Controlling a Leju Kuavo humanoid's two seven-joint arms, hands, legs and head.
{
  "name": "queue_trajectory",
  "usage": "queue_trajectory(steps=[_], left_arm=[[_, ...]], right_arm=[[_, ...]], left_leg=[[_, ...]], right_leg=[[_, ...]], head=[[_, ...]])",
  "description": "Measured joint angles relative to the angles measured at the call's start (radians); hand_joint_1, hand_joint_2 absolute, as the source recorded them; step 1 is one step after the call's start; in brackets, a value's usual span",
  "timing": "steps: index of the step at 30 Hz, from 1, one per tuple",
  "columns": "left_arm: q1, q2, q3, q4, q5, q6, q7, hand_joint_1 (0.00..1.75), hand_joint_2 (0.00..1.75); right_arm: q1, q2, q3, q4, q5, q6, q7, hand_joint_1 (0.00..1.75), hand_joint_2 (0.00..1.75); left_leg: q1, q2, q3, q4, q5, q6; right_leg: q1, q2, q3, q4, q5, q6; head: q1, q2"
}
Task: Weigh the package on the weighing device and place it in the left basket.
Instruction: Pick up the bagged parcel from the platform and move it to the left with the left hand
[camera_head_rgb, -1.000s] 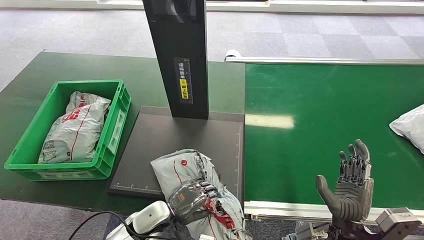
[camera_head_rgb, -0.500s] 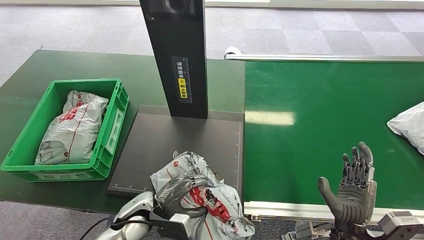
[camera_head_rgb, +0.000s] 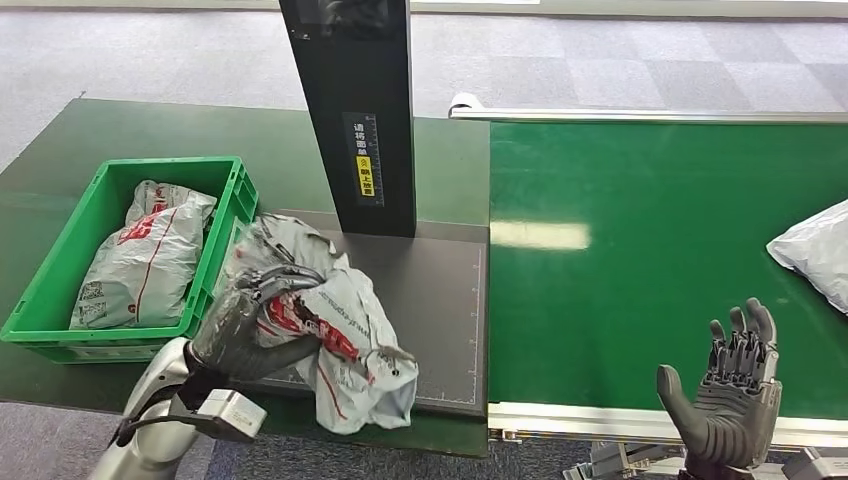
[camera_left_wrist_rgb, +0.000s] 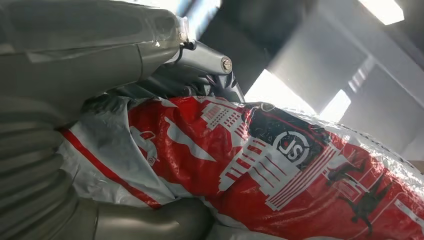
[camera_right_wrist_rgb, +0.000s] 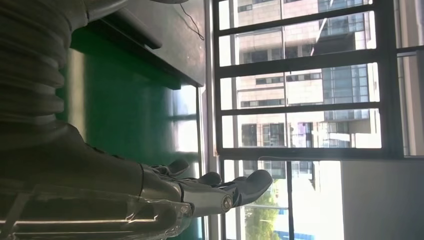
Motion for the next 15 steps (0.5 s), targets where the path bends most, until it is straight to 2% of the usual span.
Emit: queue_trajectory(steps=[3, 10, 15], left_arm=[[-0.029, 0.001, 0.063, -0.016, -0.187, 0.151, 0.055, 1.75, 1.75], [-0.141, 0.029, 0.153, 0.027, -0.456, 0.337, 0.172, 1.75, 1.75], [-0.244, 0.078, 0.184, 0.179, -0.652, 0.387, 0.277, 1.75, 1.75]], right_arm=[[0.005, 0.009, -0.008, -0.010, 0.007, 0.016, 0.003, 0.00, 1.75], [-0.007, -0.009, -0.003, -0.001, -0.016, 0.000, -0.004, 0.00, 1.75], [-0.021, -0.050, 0.035, 0.028, -0.051, -0.034, -0.018, 0.00, 1.75]], left_leg=[[0.000, 0.000, 0.000, 0.000, 0.000, 0.000], [0.000, 0.000, 0.000, 0.000, 0.000, 0.000], [0.000, 0.000, 0.000, 0.000, 0.000, 0.000]], right_leg=[[0.000, 0.000, 0.000, 0.000, 0.000, 0.000], [0.000, 0.000, 0.000, 0.000, 0.000, 0.000], [0.000, 0.000, 0.000, 0.000, 0.000, 0.000]], head=[[0.000, 0.000], [0.000, 0.000], [0.000, 0.000]])
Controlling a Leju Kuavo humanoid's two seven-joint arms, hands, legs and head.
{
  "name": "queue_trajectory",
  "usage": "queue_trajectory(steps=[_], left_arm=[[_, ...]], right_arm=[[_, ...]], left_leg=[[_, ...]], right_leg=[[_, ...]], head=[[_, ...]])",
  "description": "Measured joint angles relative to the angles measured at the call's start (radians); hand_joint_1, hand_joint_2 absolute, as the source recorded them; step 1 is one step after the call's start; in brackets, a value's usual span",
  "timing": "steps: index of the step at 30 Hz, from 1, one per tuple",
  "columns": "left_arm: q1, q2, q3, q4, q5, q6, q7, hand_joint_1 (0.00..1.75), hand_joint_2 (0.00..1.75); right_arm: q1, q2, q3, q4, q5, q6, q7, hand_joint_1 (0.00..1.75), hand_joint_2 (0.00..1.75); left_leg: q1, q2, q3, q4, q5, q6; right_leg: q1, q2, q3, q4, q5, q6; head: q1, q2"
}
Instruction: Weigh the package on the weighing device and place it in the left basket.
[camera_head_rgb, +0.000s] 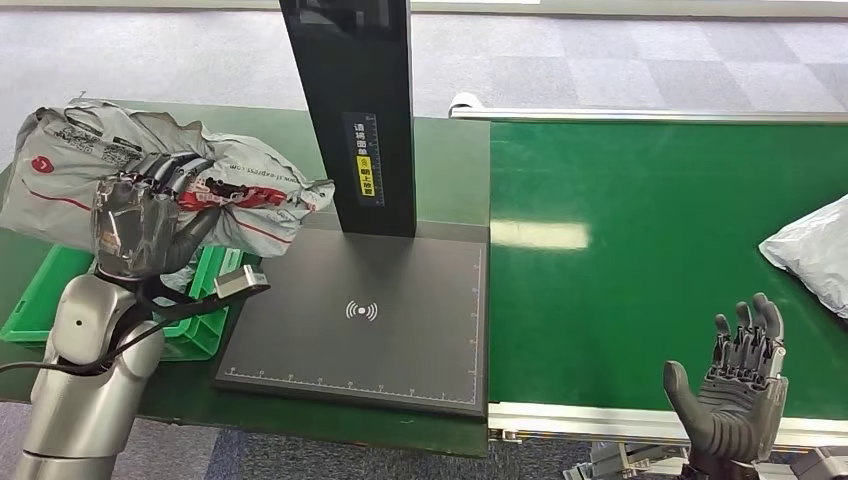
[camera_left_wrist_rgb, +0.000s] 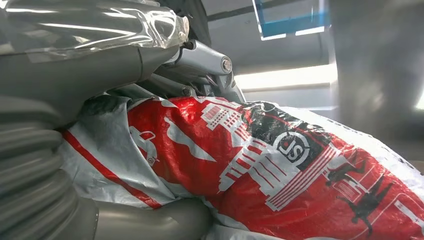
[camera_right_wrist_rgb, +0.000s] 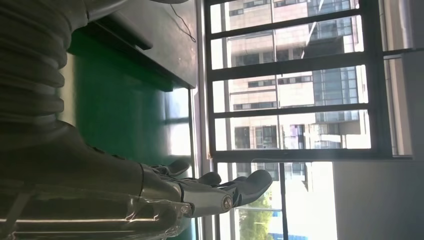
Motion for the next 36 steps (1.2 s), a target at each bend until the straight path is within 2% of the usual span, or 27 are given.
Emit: queue_trajectory(steps=[8, 12, 16, 20, 21, 25, 26, 28, 33, 36], left_arm=[[-0.184, 0.066, 0.030, 0.383, -0.122, -0.001, 0.127, 1.75, 1.75], [-0.253, 0.091, 0.023, 0.547, -0.223, 0.011, 0.241, 1.75, 1.75], [-0.326, 0.127, -0.043, 0.689, -0.251, 0.021, 0.400, 1.75, 1.75], [-0.392, 0.148, -0.109, 0.817, -0.253, 0.013, 0.471, 1.75, 1.75], [-0.406, 0.150, -0.122, 0.842, -0.253, 0.008, 0.484, 1.70, 1.75], [-0.452, 0.153, -0.170, 0.926, -0.253, -0.026, 0.544, 0.05, 1.75], [-0.462, 0.152, -0.179, 0.945, -0.253, -0.036, 0.556, 0.00, 1.75], [-0.475, 0.147, -0.189, 0.973, -0.249, -0.051, 0.561, 0.00, 1.75], [-0.479, 0.116, -0.183, 0.994, -0.244, -0.092, 0.514, 0.00, 1.75], [-0.468, 0.095, -0.181, 0.985, -0.250, -0.121, 0.531, 0.00, 1.75]], right_arm=[[-0.014, -0.034, 0.064, 0.029, -0.019, -0.031, -0.002, 0.00, 1.75], [-0.021, -0.040, 0.077, 0.036, -0.023, -0.031, 0.002, 0.00, 1.75], [-0.028, -0.043, 0.086, 0.042, -0.023, -0.032, 0.006, 0.00, 1.75], [-0.031, -0.044, 0.087, 0.047, -0.025, -0.042, 0.008, 0.00, 1.75], [-0.031, -0.045, 0.087, 0.047, -0.025, -0.044, 0.008, 0.00, 1.75], [-0.031, -0.047, 0.087, 0.047, -0.027, -0.057, 0.008, 0.00, 1.75], [-0.030, -0.047, 0.087, 0.047, -0.027, -0.060, 0.009, 0.00, 1.75], [-0.027, -0.047, 0.087, 0.046, -0.027, -0.066, 0.011, 0.00, 1.75], [-0.016, -0.043, 0.086, 0.041, -0.021, -0.070, 0.016, 0.00, 1.75], [-0.009, -0.036, 0.083, 0.035, -0.008, -0.067, 0.017, 0.00, 1.75]], left_leg=[[0.001, 0.000, 0.000, 0.000, 0.001, -0.001], [0.001, 0.001, 0.000, 0.000, 0.001, -0.001], [0.001, 0.001, -0.001, 0.000, 0.001, -0.001], [0.001, 0.001, -0.001, 0.000, 0.001, -0.001], [0.001, 0.001, -0.001, 0.000, 0.001, -0.001], [0.001, 0.001, -0.001, 0.000, 0.001, -0.001], [0.001, 0.001, -0.001, 0.000, 0.001, -0.001], [0.001, 0.001, -0.001, 0.000, 0.001, -0.001], [0.001, 0.001, -0.001, 0.000, 0.001, -0.001], [0.001, 0.002, -0.001, 0.000, 0.001, -0.001]], right_leg=[[0.001, 0.001, -0.001, 0.001, 0.000, 0.000], [0.001, 0.001, -0.001, 0.001, 0.000, 0.000], [0.001, 0.001, -0.001, 0.001, 0.000, 0.000], [0.001, 0.001, -0.001, 0.001, 0.000, -0.001], [0.001, 0.001, -0.001, 0.001, 0.000, -0.001], [0.001, 0.001, -0.002, 0.001, 0.000, -0.001], [0.001, 0.001, -0.002, 0.001, 0.000, -0.001], [0.001, 0.001, -0.002, 0.001, 0.000, -0.001], [0.001, 0.001, -0.002, 0.001, 0.000, -0.001], [0.001, 0.002, -0.002, 0.001, 0.000, -0.001]], head=[[0.000, 0.000], [0.000, 0.000], [0.000, 0.000], [0.000, 0.000], [0.000, 0.000], [0.000, 0.000], [0.000, 0.000], [0.000, 0.000], [0.000, 0.000], [0.000, 0.000]])
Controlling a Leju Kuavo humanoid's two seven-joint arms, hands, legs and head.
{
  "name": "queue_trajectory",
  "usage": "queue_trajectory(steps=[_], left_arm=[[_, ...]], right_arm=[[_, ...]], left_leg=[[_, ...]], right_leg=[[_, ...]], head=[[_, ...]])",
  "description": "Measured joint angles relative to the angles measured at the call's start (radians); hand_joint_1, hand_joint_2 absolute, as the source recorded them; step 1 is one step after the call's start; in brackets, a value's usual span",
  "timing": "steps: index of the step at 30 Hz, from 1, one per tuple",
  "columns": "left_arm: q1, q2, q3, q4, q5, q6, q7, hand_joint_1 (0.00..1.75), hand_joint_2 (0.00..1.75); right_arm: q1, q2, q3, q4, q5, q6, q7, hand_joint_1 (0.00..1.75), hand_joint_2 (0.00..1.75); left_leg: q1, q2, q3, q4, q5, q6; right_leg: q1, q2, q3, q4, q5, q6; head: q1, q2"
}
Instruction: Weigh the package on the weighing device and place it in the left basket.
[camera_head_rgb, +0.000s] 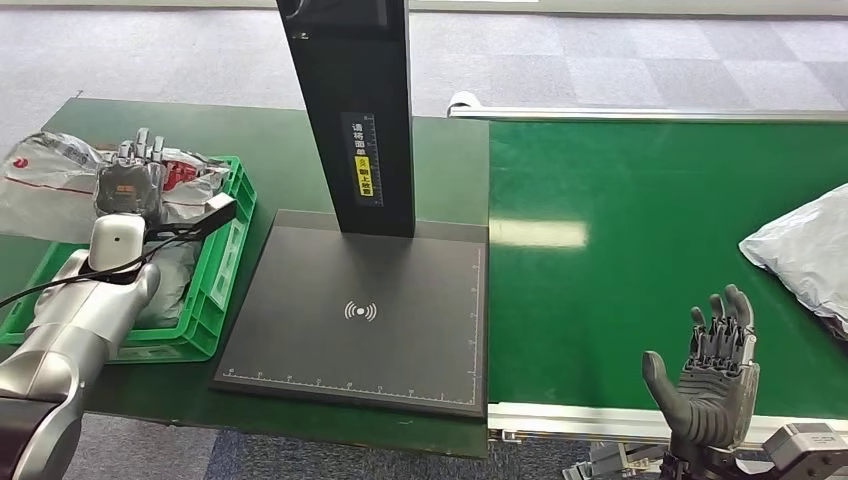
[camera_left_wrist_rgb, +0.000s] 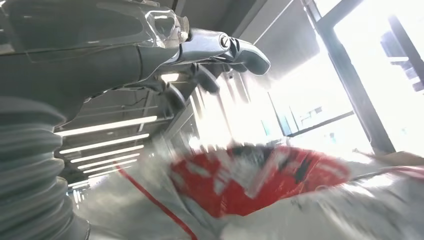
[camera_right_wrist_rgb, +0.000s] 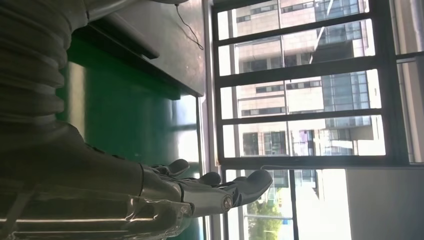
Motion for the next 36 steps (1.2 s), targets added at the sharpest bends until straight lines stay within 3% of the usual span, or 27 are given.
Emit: queue_trajectory(steps=[4, 8, 11, 14, 16, 19, 21, 25, 28, 36], left_arm=[[0.015, -0.029, 0.014, -0.018, 0.043, -0.094, -0.003, 0.00, 1.75], [0.028, -0.072, 0.080, -0.033, 0.179, -0.194, -0.115, 0.00, 1.75], [0.055, -0.093, 0.135, -0.080, 0.259, -0.165, -0.183, 0.00, 1.75], [0.107, -0.109, 0.173, -0.184, 0.379, -0.067, -0.299, 0.00, 1.75], [0.160, -0.127, 0.190, -0.297, 0.555, -0.071, -0.438, 0.00, 1.75], [0.269, -0.162, 0.198, -0.493, 0.991, -0.263, -0.654, 0.00, 1.75], [0.344, -0.187, 0.192, -0.601, 1.218, -0.357, -0.715, 0.00, 1.75], [0.483, -0.236, 0.159, -0.768, 1.414, -0.495, -0.796, 0.00, 1.75], [0.578, -0.282, 0.109, -0.836, 1.448, -0.517, -0.831, 0.00, 1.75], [0.752, -0.392, -0.010, -0.838, 1.593, -0.567, -0.859, 0.00, 1.75]], right_arm=[[0.005, 0.011, -0.007, -0.004, 0.022, 0.005, 0.002, 0.00, 1.75], [0.008, 0.019, -0.019, -0.006, 0.039, 0.012, 0.002, 0.00, 1.75], [0.012, 0.019, -0.026, -0.005, 0.039, 0.014, -0.002, 0.00, 1.75], [0.015, 0.018, -0.029, -0.005, 0.030, 0.002, -0.009, 0.00, 1.75], [0.018, 0.015, -0.029, -0.005, 0.014, -0.012, -0.012, 0.00, 1.75], [0.024, 0.005, -0.028, -0.004, -0.013, -0.028, -0.022, 0.00, 1.75], [0.025, -0.003, -0.024, -0.002, -0.023, -0.033, -0.028, 0.00, 1.75], [0.024, -0.017, -0.002, 0.012, -0.025, -0.042, -0.029, 0.00, 1.75], [0.022, -0.018, 0.020, 0.024, -0.019, -0.041, -0.019, 0.00, 1.75], [0.009, -0.005, 0.099, 0.088, 0.037, 0.002, 0.009, 0.00, 1.75]], left_leg=[[0.000, 0.000, 0.000, 0.000, 0.000, 0.000], [0.000, 0.000, 0.000, 0.000, 0.000, 0.000], [0.000, 0.001, 0.000, 0.000, 0.000, 0.000], [0.000, 0.001, 0.000, 0.000, 0.000, 0.000], [0.000, 0.001, -0.001, 0.000, -0.001, 0.000], [-0.001, 0.003, 0.000, 0.000, -0.002, 0.000], [-0.001, 0.004, 0.000, 0.000, -0.003, 0.000], [-0.001, 0.004, 0.000, 0.000, -0.003, 0.000], [-0.001, 0.003, 0.000, 0.000, -0.003, 0.000], [-0.001, 0.003, 0.000, 0.000, -0.004, 0.000]], right_leg=[[0.000, 0.000, 0.000, 0.000, 0.000, 0.000], [0.000, 0.001, 0.000, 0.000, 0.000, 0.000], [0.000, 0.001, 0.000, 0.000, 0.000, 0.000], [0.000, 0.001, 0.000, 0.000, 0.000, 0.000], [0.000, 0.001, 0.000, 0.000, 0.000, 0.000], [-0.001, 0.003, -0.001, 0.000, 0.000, 0.000], [-0.001, 0.004, -0.001, -0.001, 0.000, 0.000], [-0.001, 0.004, -0.001, -0.001, 0.000, 0.000], [-0.001, 0.004, -0.001, -0.001, -0.001, 0.001], [-0.001, 0.003, -0.001, -0.001, -0.001, 0.001]], head=[[0.000, 0.000], [0.000, 0.000], [0.000, 0.000], [0.000, 0.000], [0.000, 0.000], [0.000, 0.000], [0.000, 0.000], [0.000, 0.000], [0.000, 0.000], [0.000, 0.000]])
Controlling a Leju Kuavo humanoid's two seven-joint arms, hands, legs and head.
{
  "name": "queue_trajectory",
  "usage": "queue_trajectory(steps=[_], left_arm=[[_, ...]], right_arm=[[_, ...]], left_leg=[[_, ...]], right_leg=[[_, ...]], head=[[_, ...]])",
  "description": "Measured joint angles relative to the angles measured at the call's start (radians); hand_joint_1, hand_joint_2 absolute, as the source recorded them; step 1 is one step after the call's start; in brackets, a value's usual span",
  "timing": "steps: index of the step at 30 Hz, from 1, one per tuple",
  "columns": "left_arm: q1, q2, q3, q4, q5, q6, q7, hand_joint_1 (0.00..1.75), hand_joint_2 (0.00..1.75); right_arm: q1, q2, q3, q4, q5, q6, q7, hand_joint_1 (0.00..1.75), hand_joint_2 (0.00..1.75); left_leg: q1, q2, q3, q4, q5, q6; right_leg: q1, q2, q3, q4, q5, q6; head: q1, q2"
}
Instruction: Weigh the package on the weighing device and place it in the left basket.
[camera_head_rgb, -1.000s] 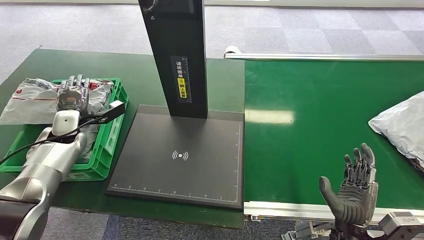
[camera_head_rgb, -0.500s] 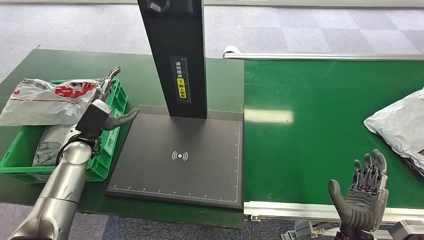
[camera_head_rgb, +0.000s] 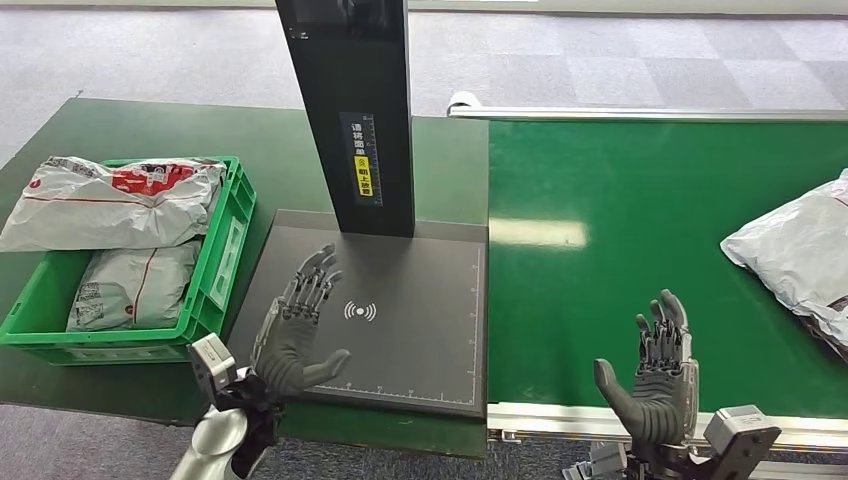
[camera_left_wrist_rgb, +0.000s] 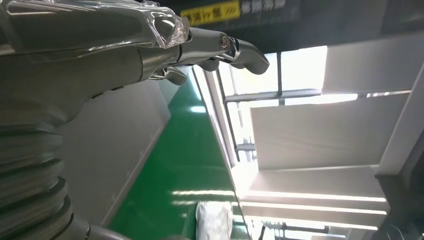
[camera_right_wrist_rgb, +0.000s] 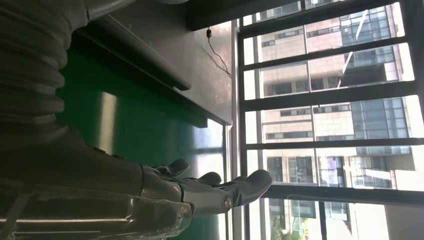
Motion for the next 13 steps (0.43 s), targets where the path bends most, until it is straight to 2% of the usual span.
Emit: queue_trajectory(steps=[8, 13], left_arm=[[0.027, -0.022, -0.023, 0.015, 0.006, 0.000, -0.004, 0.00, 1.75], [0.037, -0.037, -0.023, 0.039, -0.003, 0.007, 0.022, 0.00, 1.75]], right_arm=[[-0.005, 0.002, 0.020, 0.034, 0.001, 0.002, -0.002, 0.00, 1.75], [-0.014, 0.002, 0.035, 0.061, 0.008, 0.024, 0.002, 0.00, 1.75]], left_leg=[[0.000, 0.000, 0.000, 0.000, 0.000, 0.000], [0.000, 0.000, 0.000, 0.000, 0.000, 0.000]], right_leg=[[0.000, 0.000, 0.000, 0.000, 0.000, 0.000], [0.000, 0.000, 0.000, 0.000, 0.000, 0.000]], head=[[0.000, 0.000], [0.000, 0.000]])
